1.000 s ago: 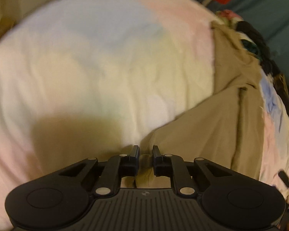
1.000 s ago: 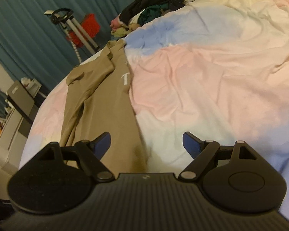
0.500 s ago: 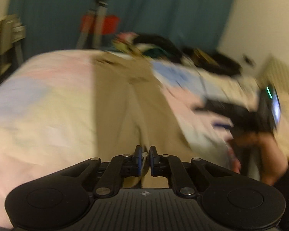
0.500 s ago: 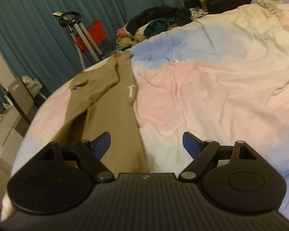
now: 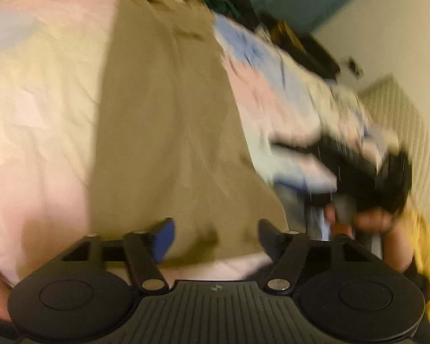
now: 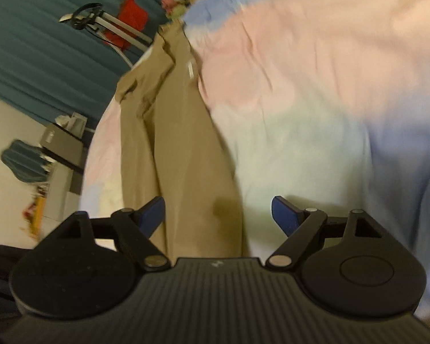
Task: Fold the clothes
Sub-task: 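Grasp the shirt hem with the right gripper while the left gripper pinches it too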
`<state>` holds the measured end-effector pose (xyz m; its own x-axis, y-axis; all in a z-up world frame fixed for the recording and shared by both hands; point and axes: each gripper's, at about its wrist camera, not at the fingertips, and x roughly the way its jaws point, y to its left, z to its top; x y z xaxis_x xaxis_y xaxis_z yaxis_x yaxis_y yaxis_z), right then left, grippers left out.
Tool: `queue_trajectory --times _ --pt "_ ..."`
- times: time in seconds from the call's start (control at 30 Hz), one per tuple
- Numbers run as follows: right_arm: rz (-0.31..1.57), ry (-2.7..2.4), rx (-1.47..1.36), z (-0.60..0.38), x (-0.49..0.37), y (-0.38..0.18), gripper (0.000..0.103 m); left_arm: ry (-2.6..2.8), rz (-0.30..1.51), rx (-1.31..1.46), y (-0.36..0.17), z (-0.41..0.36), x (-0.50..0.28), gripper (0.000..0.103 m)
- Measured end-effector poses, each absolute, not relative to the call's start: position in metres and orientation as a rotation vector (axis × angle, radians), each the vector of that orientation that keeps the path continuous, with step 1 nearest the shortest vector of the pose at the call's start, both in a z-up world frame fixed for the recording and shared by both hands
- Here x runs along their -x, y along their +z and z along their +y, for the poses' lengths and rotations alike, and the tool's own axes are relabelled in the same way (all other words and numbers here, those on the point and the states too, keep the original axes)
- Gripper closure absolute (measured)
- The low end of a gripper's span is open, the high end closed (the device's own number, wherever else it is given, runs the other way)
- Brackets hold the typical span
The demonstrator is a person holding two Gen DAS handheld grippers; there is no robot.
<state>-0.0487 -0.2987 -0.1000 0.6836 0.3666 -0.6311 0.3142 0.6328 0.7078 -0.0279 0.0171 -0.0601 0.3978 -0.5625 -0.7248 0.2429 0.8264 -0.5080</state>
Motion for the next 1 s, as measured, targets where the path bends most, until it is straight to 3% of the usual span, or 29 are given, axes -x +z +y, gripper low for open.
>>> queue_trajectory --times 0.13,0.2,0.3,0.43,0.57,0.67,0.77,0.83,0.87,0.9,0.93,1.0 --pt "0.877 0.043 -0.947 -0.292 0.056 -0.106 0.020 -0.335 1.026 0.435 -0.061 0.055 0.006 0.025" --pt "0.895 0.046 -0.968 -0.291 0.057 -0.110 0.025 -0.242 1.075 0.491 -0.077 0.070 -0.007 0.025" --pt "0.918 0.061 -1.009 -0.290 0.058 -0.118 0.039 -0.182 1.150 0.566 -0.094 0.084 -0.017 0.028" --pt "0.940 0.135 -1.047 -0.283 0.060 -0.121 0.066 -0.232 1.164 0.595 -0.096 0.086 -0.011 0.026" --pt "0.995 0.142 -1.013 -0.270 0.064 -0.123 0.068 -0.290 1.231 0.645 -0.109 0.082 -0.005 0.029" --pt "1.024 0.112 -0.970 -0.263 0.069 -0.122 0.069 -0.314 1.283 0.702 -0.118 0.083 -0.004 0.045" --pt "1.044 0.112 -0.916 -0.252 0.074 -0.119 0.069 -0.314 1.292 0.727 -0.118 0.088 0.001 0.067" --pt "1.046 0.128 -0.894 -0.247 0.077 -0.116 0.068 -0.318 1.294 0.741 -0.117 0.092 0.005 0.087" --pt "1.044 0.131 -0.887 -0.247 0.078 -0.115 0.068 -0.322 1.286 0.738 -0.114 0.092 0.006 0.090" --pt "1.036 0.121 -0.883 -0.247 0.080 -0.112 0.072 -0.327 1.278 0.739 -0.112 0.091 0.007 0.095" --pt "1.022 0.087 -0.870 -0.248 0.082 -0.108 0.090 -0.334 1.271 0.739 -0.110 0.091 0.006 0.096" --pt "0.995 0.063 -0.870 -0.251 0.086 -0.101 0.095 -0.348 1.246 0.751 -0.101 0.095 0.007 0.098"
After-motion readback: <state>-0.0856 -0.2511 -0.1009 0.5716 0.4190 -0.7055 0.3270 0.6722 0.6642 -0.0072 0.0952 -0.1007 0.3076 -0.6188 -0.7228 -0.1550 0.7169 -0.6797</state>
